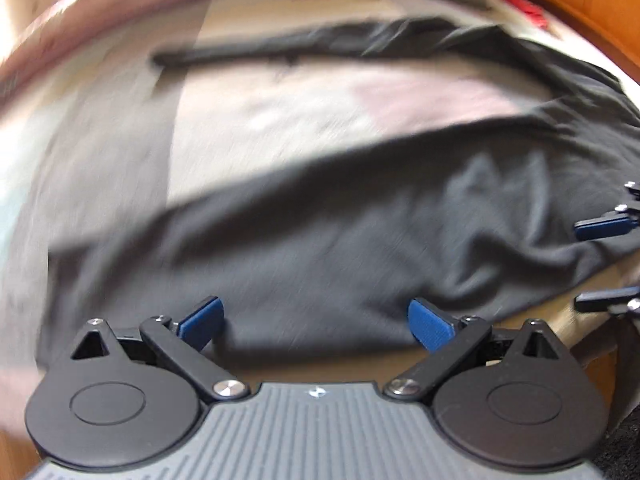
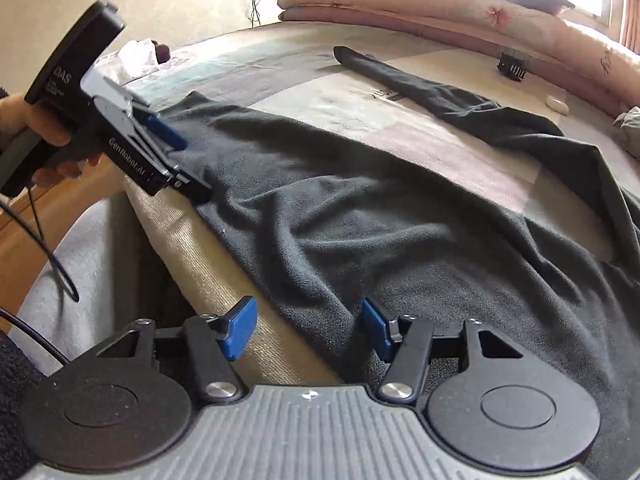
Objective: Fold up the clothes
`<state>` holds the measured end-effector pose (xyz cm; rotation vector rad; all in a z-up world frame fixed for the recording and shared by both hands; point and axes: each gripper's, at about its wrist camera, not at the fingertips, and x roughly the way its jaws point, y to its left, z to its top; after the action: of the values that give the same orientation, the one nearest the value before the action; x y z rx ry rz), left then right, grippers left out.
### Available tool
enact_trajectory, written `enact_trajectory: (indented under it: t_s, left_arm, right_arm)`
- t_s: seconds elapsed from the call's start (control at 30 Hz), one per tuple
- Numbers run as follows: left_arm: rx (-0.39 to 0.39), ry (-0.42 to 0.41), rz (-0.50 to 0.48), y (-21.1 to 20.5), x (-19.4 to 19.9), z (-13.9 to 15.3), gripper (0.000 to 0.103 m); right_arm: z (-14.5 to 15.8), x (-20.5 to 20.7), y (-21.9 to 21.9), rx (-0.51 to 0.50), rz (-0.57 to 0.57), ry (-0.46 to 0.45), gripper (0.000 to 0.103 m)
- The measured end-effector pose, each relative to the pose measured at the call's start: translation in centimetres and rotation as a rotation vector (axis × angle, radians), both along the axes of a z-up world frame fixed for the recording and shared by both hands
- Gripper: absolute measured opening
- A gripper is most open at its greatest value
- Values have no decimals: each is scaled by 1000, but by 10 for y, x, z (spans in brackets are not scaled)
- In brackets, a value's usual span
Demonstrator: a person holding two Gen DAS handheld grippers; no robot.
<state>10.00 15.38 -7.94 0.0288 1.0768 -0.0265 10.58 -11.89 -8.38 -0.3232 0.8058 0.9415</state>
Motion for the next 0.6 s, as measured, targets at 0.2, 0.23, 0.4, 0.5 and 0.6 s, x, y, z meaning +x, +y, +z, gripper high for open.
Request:
enact_trajectory:
  t_s: [0.2, 0.23, 0.4, 0.5, 0.6]
  left_arm:
    - [-132, -125, 86, 46, -39, 23, 99]
    - [-170, -140, 114, 56, -43, 25, 99]
    - [-303, -199, 244, 104, -51, 27, 97]
    - [-322, -205, 295, 118, -50, 25, 97]
    - [-425, -198, 373, 135, -53, 19, 97]
  right_arm:
    - [-1, 0, 2, -16, -30, 12, 66]
    - [-1, 0, 3, -13, -36, 17, 68]
    - [-1, 2, 5, -1, -65, 39, 72]
    - [0, 2, 6, -3, -72, 42, 72]
    - [-1, 2, 5, 7, -77, 47, 75]
